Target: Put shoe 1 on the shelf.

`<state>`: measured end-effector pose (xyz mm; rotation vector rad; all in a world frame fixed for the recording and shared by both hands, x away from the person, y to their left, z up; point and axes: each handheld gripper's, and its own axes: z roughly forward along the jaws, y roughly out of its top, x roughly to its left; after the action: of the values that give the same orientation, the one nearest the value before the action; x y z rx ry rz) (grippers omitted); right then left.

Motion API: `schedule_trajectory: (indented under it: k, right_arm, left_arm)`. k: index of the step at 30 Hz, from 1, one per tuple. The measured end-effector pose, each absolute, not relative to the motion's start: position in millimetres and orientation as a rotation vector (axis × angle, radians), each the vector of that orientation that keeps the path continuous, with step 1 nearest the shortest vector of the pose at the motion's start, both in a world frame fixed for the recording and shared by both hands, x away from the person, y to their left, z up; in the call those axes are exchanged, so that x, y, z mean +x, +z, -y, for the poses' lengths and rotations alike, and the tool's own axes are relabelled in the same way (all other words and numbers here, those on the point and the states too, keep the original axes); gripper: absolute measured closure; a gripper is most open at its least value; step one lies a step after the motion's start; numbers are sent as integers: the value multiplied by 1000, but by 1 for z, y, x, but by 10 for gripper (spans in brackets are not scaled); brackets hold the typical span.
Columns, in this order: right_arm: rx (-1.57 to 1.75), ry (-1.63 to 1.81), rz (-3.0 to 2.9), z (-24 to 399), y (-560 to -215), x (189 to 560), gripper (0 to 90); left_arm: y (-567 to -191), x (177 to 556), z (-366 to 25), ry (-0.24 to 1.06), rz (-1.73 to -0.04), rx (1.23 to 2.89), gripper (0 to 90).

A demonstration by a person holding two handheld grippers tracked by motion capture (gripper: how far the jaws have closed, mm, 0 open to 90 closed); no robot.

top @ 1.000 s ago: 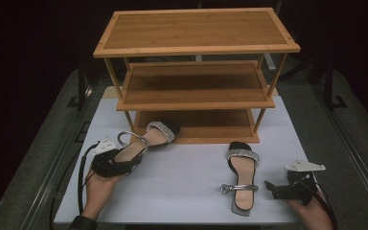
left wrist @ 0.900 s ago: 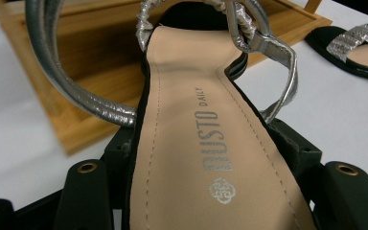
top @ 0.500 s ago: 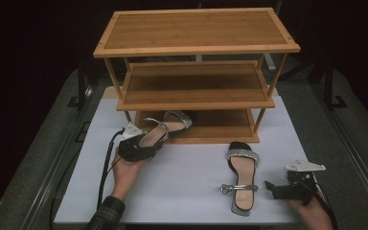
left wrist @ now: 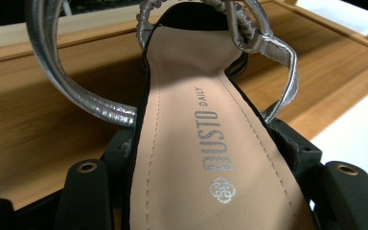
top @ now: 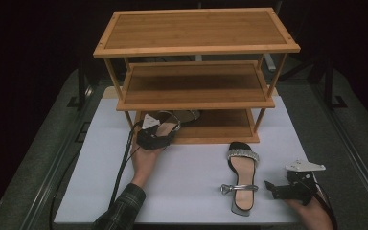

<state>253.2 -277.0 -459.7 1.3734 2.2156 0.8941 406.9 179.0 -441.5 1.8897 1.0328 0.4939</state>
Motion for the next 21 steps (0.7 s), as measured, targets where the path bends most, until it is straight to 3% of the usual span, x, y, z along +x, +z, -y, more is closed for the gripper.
schedule_trajectory:
  k: [11,21]
  right_arm:
    - [1373,894,-2217,277,-460,253,0]
    - [1371,895,-2216,277,-460,253,0]
  left_arm:
    - [-444,438,-173,555,-1086,1931,384]
    - [-449,452,-170,515,-1137,1896,383]
